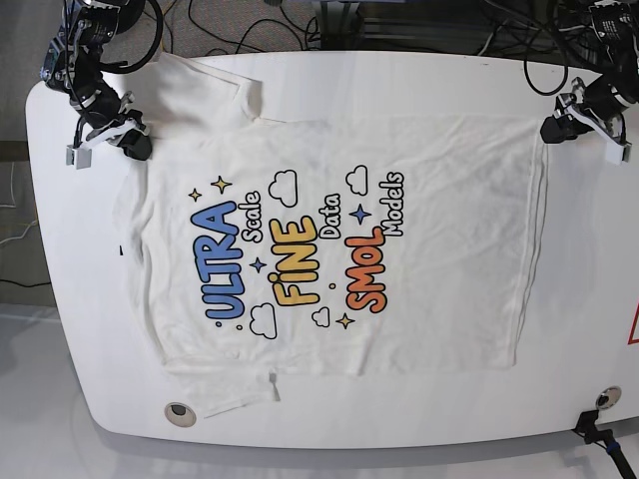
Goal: Fold the T-shirt properly
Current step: 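Grasp the shirt's shoulder edges with the right and left grippers, then pull the grasped shoulders back, dragging the shirt toward the robot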
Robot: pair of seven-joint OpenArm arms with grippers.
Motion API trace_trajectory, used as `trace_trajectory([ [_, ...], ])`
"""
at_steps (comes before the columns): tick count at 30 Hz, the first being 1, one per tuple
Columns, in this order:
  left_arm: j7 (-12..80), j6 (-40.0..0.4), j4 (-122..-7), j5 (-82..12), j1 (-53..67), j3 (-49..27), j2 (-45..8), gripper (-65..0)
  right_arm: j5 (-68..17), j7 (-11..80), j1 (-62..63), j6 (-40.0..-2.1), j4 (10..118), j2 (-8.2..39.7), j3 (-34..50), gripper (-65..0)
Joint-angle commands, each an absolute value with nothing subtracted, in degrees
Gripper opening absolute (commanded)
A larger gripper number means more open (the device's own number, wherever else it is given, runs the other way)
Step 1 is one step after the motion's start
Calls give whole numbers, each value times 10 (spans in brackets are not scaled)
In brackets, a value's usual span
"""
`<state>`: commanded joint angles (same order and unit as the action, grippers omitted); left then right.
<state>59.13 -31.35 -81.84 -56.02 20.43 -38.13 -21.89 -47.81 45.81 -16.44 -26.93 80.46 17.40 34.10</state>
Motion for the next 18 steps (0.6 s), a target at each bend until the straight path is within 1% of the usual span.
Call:
trace_trajectory([
  [9,604,-315,-790,-560,180,-378,-217,-424,-479,461,-166,-270,805,172,341,-632],
  [18,604,-325,-790,-558,174,-329,-218,-428,-479,465,-164,-271,804,172,340,-632],
])
